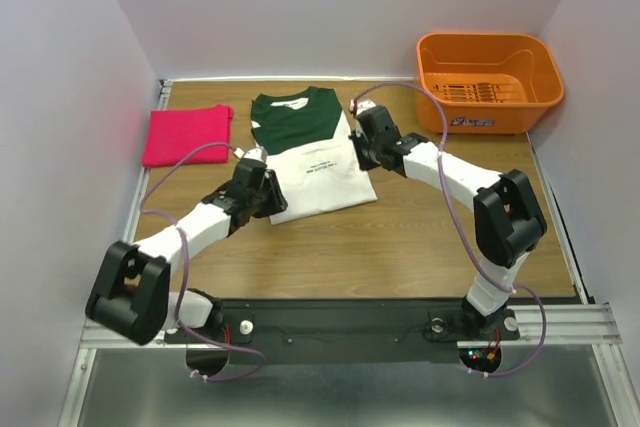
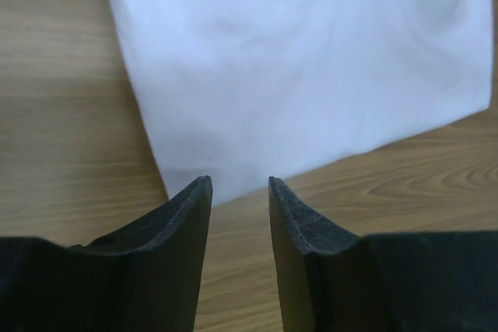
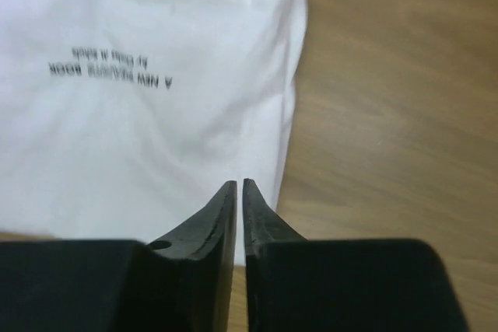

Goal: Fold and stack the t-shirts
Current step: Fold the tshirt

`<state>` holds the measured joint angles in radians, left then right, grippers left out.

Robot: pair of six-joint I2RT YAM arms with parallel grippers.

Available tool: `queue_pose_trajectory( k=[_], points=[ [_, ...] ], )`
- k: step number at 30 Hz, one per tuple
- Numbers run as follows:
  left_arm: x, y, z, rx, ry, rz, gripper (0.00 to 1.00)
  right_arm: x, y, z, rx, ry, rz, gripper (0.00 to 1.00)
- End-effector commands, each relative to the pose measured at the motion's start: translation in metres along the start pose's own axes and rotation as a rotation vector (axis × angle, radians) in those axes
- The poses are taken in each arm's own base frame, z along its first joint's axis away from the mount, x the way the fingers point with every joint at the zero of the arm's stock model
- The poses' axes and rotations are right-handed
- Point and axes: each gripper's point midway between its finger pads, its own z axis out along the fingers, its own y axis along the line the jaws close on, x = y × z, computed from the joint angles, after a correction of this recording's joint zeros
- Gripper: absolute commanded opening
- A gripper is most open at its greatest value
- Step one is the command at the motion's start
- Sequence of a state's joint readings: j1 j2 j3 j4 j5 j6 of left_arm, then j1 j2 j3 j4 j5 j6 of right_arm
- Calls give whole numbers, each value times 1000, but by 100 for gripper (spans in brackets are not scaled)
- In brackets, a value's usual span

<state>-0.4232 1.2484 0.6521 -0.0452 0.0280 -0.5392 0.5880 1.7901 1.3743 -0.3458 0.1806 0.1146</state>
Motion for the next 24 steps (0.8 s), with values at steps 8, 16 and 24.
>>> queue_pose_trajectory(
  k=[8, 16, 24],
  points=[
    [26, 0, 39, -60, 131, -60, 43, 106, 3, 27, -44, 194, 209, 5],
    [80, 32, 33, -155, 286, -107, 41, 161, -10, 8, -12, 277, 295, 4],
    [69, 36, -10, -158, 197, -129, 41, 194, -12, -41, -36, 312, 371, 5]
  ],
)
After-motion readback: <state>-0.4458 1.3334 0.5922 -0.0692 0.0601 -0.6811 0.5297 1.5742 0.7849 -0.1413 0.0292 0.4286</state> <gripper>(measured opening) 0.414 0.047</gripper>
